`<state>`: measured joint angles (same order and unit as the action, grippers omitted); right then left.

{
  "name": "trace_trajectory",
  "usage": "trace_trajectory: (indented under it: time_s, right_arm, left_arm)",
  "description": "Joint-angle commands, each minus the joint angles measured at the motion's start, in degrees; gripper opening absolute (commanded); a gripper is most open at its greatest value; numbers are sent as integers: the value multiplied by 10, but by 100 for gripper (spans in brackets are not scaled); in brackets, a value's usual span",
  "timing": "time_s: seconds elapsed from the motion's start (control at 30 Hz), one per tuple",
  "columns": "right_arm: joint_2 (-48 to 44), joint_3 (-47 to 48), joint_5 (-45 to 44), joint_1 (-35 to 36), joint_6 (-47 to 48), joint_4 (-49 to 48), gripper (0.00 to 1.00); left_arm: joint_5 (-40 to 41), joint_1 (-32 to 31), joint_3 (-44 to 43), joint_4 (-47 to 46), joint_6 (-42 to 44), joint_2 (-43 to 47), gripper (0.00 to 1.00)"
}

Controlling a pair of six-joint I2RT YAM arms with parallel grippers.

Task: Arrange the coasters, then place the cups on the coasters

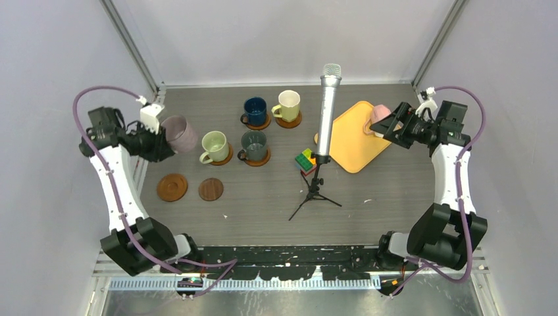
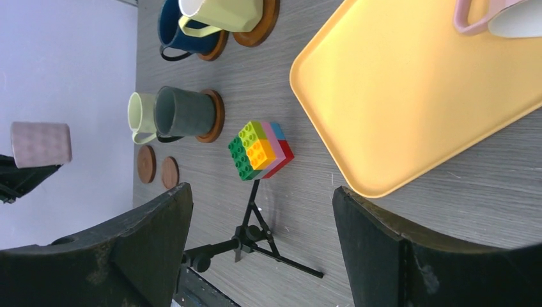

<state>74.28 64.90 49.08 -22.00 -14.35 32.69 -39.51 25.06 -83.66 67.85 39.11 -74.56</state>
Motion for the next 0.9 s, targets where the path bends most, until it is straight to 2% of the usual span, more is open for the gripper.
trace_trajectory:
  time_s: [0.0,0.2,0.4,0.6,0.87]
  right_arm:
    - [6,3,-21,5,26,2,85]
    - [24,4,-27,5,38,3,85]
    - [44,4,-32,6,56,11,85]
    - [52,9,-40,8,69,21,85]
    - [54,9,-53,13,82,33,85]
  left_arm:
    - [-68,81,61,13,138,47,0]
    - [-77,193,153,-8,253,55,0]
    - [-90,269,182,14,375,-3,0]
    - [-86,303,200,-14,417,-53,0]
    - [-56,304,241,-81,440,-67,0]
